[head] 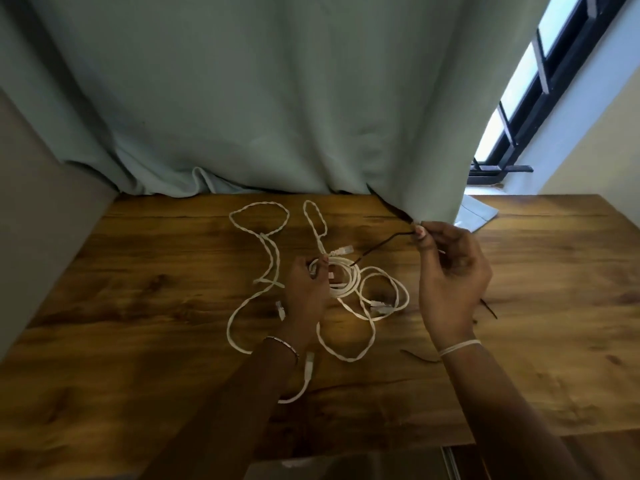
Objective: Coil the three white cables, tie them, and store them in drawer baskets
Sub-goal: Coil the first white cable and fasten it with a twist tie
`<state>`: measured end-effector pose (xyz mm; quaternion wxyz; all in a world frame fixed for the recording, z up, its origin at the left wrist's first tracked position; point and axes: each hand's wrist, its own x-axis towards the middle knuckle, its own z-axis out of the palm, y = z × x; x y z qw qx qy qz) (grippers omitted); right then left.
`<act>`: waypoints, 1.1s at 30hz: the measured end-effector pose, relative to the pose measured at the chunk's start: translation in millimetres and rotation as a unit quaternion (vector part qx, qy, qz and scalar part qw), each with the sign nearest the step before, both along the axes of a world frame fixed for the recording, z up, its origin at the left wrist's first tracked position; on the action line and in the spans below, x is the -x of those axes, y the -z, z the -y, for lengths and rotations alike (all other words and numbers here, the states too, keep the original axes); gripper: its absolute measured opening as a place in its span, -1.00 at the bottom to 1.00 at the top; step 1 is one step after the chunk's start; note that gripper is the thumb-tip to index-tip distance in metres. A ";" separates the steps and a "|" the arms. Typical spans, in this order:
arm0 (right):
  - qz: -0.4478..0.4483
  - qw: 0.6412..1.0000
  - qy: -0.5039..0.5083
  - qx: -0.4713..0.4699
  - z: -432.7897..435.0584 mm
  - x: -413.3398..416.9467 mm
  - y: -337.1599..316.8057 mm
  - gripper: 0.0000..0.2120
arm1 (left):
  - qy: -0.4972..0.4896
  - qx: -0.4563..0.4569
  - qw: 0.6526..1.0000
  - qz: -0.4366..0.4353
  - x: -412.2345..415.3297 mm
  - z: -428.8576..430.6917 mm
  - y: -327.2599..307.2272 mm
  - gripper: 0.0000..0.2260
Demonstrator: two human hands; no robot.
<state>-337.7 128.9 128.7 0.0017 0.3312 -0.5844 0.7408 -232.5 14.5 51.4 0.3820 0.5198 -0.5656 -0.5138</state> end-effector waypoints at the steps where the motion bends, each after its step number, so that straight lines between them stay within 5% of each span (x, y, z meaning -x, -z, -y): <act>1: -0.006 1.000 -0.007 -0.008 3.8 -5.0 2.3 -0.89 | -0.005 0.005 1.000 0.003 -4.2 2.2 -2.1 -0.83; 7: -0.095 0.992 -0.071 -0.046 18.7 -41.2 8.1 -0.78 | -0.037 0.027 0.999 0.004 -30.3 15.9 -9.7 -0.79; 15: -0.320 0.935 -0.120 -0.094 34.9 -68.0 40.8 -0.84 | -0.060 0.028 0.998 -0.008 -56.9 29.4 -19.3 -0.77; 33: -0.403 0.883 -0.152 -0.188 70.0 -81.0 74.1 -0.86 | -0.058 0.052 0.995 -0.062 -65.7 36.9 -19.0 -0.82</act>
